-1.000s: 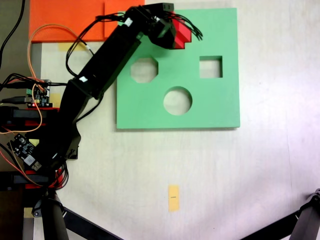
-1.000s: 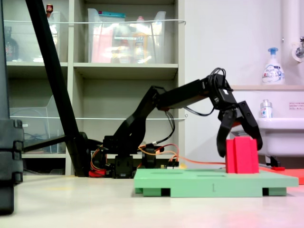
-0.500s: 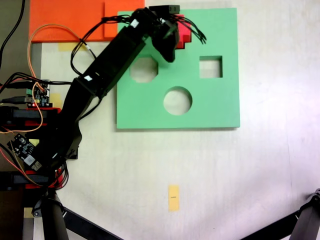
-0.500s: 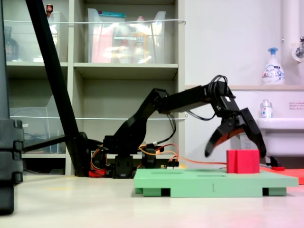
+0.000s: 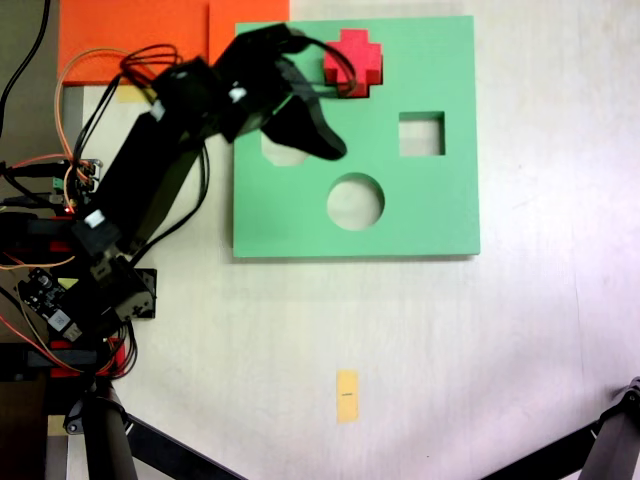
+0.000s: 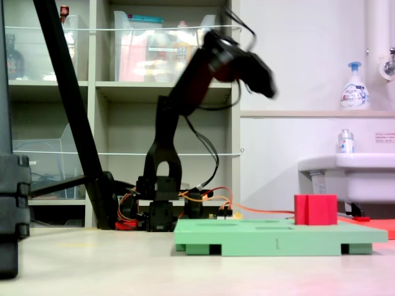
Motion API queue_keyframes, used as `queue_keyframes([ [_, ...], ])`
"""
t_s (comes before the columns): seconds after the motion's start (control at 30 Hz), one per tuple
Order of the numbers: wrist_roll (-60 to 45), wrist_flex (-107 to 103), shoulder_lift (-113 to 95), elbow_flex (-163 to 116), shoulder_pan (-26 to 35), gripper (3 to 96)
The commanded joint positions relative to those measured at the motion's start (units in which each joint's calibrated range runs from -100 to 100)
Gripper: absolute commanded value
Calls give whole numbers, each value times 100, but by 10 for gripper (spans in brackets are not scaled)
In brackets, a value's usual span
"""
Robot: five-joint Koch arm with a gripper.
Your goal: Put the cross columnar block into the corresponding hole
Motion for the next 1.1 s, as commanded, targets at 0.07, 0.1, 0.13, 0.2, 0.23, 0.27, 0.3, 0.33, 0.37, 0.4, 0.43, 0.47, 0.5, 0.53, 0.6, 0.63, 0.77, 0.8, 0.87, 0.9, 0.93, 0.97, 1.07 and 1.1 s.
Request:
queue_keyframes([
  [0.07,-1338,-119,-1204,305,-1001,744],
  [0.1,-1597,-225,-1260,266,-1187,744],
  [0.13,-1797,-225,-1302,156,-1353,744],
  [0.2,-2056,-225,-1400,-373,-1597,717],
  [0.23,-2232,-225,-1763,-1001,-1621,685],
  [0.27,-2413,-225,-2210,-1788,-1651,666],
  [0.3,-2481,121,-2727,-2845,-1763,658],
  [0.33,-2491,1046,-3383,-4022,-1856,629],
  [0.37,-2589,2664,-4458,-5906,-1958,575],
  [0.4,-2842,5081,-5827,-8448,-1939,527],
  [0.43,-2940,6092,-6260,-9625,-1861,521],
  [0.47,-3072,6910,-6623,-10692,-1866,511],
  [0.5,-3223,7748,-6903,-11738,-1885,507],
  [0.53,-3370,8643,-7014,-12686,-1880,506],
  [0.6,-3629,10194,-7182,-14430,-1753,495],
  [0.63,-3770,10723,-7182,-15178,-1734,491],
  [0.77,-4234,11070,-7182,-16365,-1651,491],
  [0.8,-4381,10762,-7182,-16365,-1626,493],
  [0.87,-4405,9886,-7182,-16365,-1631,491],
  [0.9,-4400,9886,-7182,-16365,-1636,493],
  [0.93,-4396,9886,-7182,-16365,-1636,493],
  [0.97,-4396,9886,-7182,-16365,-1636,493],
  [1.07,-4396,9895,-7182,-16365,-1641,493],
  [1.1,-4396,9895,-7182,-16365,-1641,493],
])
